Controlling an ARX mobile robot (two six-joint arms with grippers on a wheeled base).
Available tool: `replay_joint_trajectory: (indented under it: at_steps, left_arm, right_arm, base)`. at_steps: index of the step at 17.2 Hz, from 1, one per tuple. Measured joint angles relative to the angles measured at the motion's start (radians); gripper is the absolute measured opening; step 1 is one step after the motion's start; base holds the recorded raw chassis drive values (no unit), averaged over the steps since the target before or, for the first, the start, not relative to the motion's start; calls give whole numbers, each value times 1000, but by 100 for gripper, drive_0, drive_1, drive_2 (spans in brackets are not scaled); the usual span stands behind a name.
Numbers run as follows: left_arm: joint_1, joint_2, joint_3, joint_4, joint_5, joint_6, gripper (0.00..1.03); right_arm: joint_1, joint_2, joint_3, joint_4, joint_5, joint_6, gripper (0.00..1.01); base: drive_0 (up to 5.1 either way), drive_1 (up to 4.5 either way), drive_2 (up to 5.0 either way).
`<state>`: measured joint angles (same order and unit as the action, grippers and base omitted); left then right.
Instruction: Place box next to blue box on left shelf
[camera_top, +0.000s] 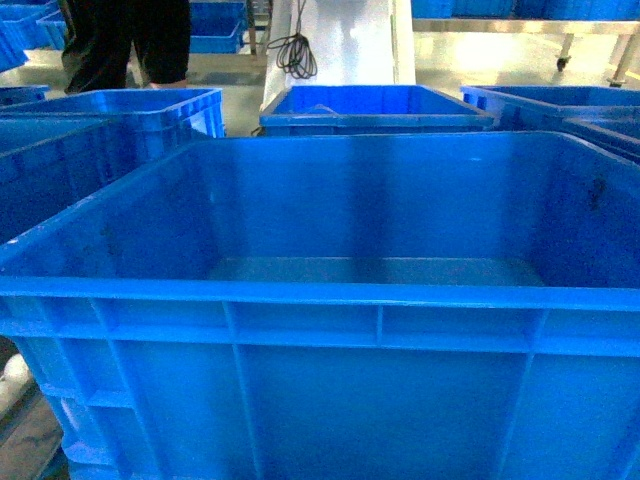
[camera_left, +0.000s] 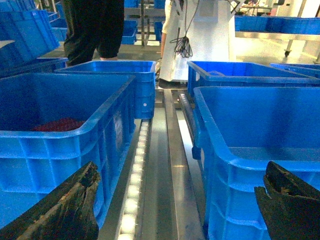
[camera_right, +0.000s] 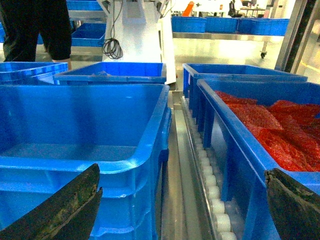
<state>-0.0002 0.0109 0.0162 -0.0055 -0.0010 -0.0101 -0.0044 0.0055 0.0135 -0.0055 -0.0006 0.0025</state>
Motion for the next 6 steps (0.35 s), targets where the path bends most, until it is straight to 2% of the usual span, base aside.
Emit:
replay_joint_trajectory:
  at_steps: [6]
  left_arm:
    - [0, 0, 0, 0, 0, 0, 98]
  right_arm:
    - [0, 0, 0, 0, 0, 0, 98]
  base:
    - [0, 0, 0]
